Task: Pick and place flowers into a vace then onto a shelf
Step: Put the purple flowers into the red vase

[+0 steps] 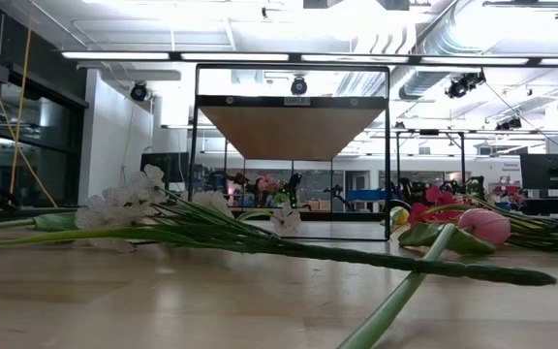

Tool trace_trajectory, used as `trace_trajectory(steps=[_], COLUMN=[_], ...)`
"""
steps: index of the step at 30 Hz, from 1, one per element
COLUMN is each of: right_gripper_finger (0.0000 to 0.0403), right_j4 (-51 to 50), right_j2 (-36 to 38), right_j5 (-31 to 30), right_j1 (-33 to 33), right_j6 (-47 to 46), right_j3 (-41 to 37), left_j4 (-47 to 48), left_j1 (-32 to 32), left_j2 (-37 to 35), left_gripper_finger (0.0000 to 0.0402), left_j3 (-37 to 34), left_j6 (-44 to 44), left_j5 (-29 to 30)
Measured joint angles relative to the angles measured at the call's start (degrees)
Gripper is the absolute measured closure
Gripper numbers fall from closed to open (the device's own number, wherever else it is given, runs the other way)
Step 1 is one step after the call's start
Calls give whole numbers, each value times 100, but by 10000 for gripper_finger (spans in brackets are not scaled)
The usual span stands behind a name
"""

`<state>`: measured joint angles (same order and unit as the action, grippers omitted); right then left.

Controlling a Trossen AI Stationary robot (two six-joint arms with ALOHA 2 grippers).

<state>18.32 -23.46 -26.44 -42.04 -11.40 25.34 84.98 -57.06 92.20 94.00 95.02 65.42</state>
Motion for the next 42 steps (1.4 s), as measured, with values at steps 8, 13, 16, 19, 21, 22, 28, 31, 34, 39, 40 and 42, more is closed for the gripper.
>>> trace_trajectory(steps=[8, 13, 16, 19, 21, 22, 28, 31, 34, 39, 40, 42], right_gripper_finger=[186, 192, 194, 193, 190, 190, 193, 196, 196, 191, 190, 190], right_j4=[0, 69, 129, 146, 205, 244, 398, 405, 407, 410, 422, 427], right_j2=[-177, -173, -173, -170, -170, -172, -159, -160, -162, -161, -161, -159], right_j5=[0, 0, -4, -6, -8, -8, -4, -4, -4, -59, -76, -133], right_j1=[2, 2, 2, 2, 2, 2, 2, 2, 2, 2, 2, 2], right_j6=[-44, -28, -9, 1, 1, 3, 2, 2, 7, 90, 119, 134], right_j3=[0, 0, 0, 0, 0, 0, 0, 0, 0, 0, 0, 2], left_j4=[203, 410, 398, 340, 342, 339, 300, 280, 189, 95, 51, -3], left_j1=[4, 2, 3, 0, 0, 0, 0, 0, 0, -128, -157, -245], left_j2=[2, 97, 124, 143, 138, 138, 138, 138, 138, 143, 152, 166], left_gripper_finger=[348, 348, 354, 355, 351, 348, 343, 351, 354, 339, 337, 335], left_j3=[0, -21, -228, -570, -788, -880, -1103, -1102, -1102, -1102, -1102, -1102], left_j6=[2, 201, 429, 904, 1254, 1422, 1794, 1801, 1772, 1779, 1779, 1797], left_j5=[72, 221, 311, 304, 302, 283, 177, 56, -79, -197, -205, -216])
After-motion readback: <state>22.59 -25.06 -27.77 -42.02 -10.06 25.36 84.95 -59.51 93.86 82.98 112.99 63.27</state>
